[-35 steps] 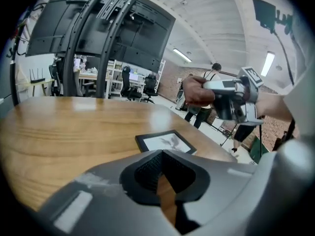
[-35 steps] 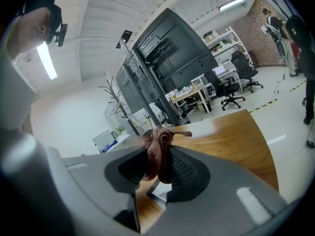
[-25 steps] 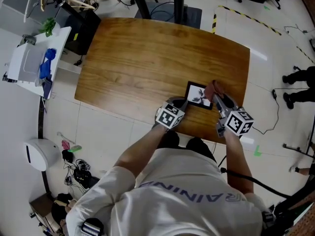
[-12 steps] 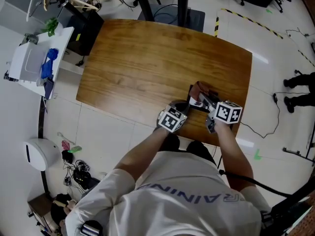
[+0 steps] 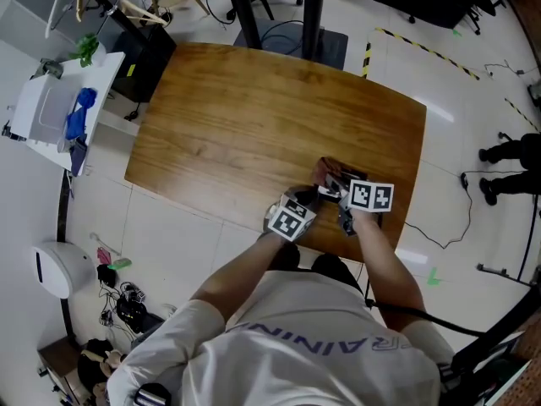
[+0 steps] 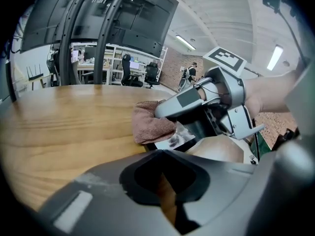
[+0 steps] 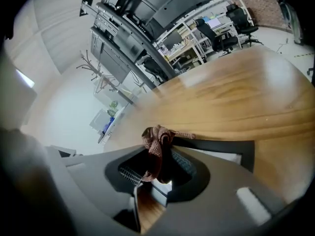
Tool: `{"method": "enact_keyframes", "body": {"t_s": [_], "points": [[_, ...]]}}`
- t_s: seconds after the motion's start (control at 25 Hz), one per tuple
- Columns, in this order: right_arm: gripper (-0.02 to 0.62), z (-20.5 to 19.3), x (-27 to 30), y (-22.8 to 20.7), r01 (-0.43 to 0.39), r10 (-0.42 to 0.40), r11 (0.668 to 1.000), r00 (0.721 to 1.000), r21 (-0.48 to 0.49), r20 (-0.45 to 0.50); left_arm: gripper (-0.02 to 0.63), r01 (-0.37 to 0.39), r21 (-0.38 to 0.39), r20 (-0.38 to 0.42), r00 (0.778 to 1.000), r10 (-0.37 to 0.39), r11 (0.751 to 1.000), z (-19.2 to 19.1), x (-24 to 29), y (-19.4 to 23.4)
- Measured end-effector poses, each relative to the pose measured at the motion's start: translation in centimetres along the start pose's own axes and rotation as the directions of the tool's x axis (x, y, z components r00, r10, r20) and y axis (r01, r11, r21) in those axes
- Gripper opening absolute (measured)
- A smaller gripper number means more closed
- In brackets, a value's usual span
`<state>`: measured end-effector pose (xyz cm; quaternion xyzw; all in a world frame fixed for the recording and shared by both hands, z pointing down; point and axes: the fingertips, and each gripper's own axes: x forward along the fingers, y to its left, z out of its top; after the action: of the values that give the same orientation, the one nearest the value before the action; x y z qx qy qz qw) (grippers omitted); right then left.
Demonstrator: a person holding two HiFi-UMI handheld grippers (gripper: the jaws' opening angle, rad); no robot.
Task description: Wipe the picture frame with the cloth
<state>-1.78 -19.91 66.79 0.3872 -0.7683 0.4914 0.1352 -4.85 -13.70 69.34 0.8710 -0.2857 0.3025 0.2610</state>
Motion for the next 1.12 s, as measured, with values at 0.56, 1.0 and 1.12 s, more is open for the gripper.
{"method": "enact_keyframes", "body": {"t_s": [0.56,1.0,1.12], "points": [[0.112,0.3,-4.0,-4.0,0.145,-0.145,0.989,0.989,-0.025,0.004,0.005,-0.022,-0.002,-0.004,1.0,0.022,1.0,0.0,-0.2,0.3],[0.112,-0.4,-9.1,-7.4,0.205,-0.205,0.979,0.978,-0.016,0.034,0.005,-0.019,-0.009,0.004,1.0,0.02,1.0,-0.1,-0.3,0.4],[0.112,-0.7,-9.7,-7.7,0.195,-0.195,0.981,0.98,0.007,0.033,0.005,-0.016,-0.013,0.003,1.0,0.016,1.0,0.0,-0.3,0.3]]}}
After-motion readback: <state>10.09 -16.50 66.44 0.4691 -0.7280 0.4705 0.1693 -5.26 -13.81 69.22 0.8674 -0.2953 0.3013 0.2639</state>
